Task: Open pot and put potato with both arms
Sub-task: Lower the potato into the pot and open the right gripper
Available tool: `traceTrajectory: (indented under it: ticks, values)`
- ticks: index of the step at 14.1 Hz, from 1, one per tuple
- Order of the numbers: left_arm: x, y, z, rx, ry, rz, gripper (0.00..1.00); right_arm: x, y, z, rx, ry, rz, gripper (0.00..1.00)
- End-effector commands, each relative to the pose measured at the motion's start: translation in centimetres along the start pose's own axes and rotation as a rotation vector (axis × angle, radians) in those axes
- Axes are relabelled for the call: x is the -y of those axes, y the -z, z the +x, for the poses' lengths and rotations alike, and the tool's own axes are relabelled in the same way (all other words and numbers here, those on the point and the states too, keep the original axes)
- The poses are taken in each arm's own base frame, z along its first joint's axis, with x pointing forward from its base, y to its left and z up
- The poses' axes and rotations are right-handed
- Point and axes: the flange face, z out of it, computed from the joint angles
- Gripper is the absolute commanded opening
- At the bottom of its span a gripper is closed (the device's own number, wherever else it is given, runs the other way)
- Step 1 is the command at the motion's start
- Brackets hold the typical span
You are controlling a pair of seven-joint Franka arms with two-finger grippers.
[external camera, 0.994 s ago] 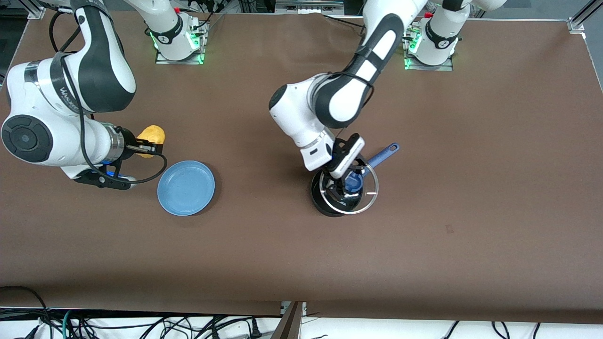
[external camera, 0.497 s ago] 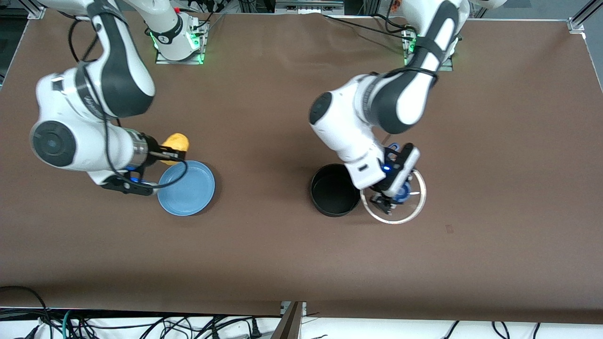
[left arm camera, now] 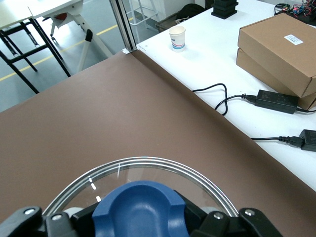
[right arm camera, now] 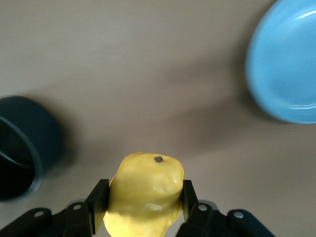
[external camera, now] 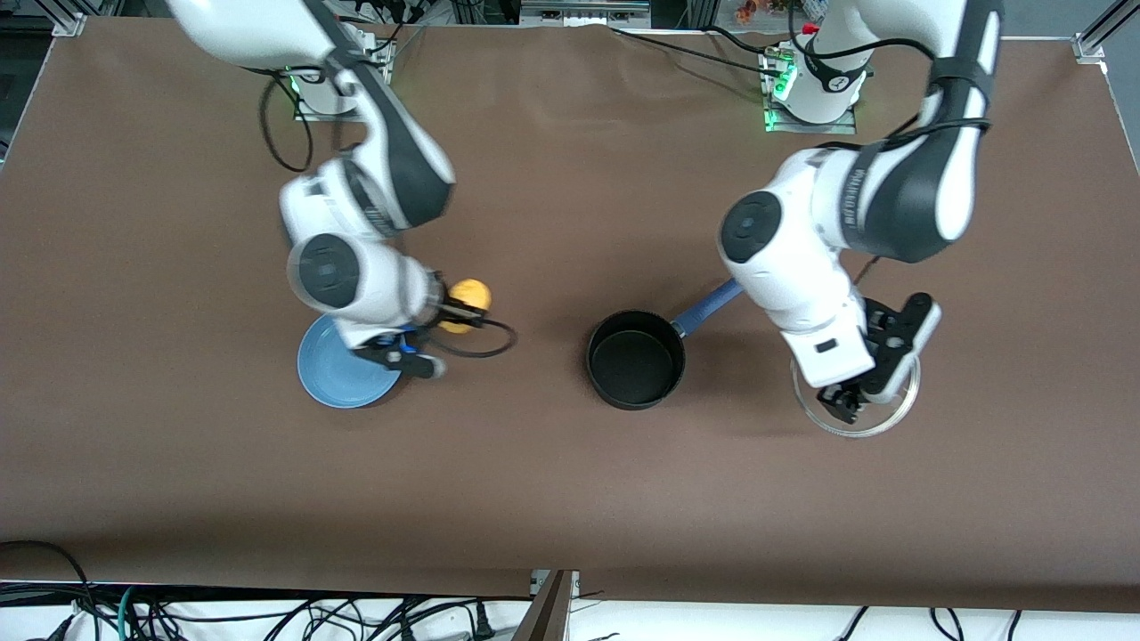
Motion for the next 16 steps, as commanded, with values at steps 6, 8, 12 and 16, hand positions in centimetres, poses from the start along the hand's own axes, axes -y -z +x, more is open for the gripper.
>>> traceTrajectory:
  ticks: [6,8,12,16]
  values:
    - [6.7,-7.1,2.4,-0.011,-0.063,-0.102,0.00,13.1,-4.9,-5.8,-0.158,-0.173,0.317,0.65]
    - [8.3,-8.5,2.2,-0.017,-0.076,-0.144,0.00,14.6,-6.5,-6.6,-0.198,-0.165,0.399,0.65]
    - [9.5,-11.0,-0.3,-0.044,-0.072,-0.180,0.00,15.2,-9.5,-7.4,-0.209,-0.149,0.407,0.66]
    - [11.4,-14.1,-2.6,-0.078,-0.050,-0.217,0.00,14.9,-9.7,-7.1,-0.222,-0.126,0.388,1.00]
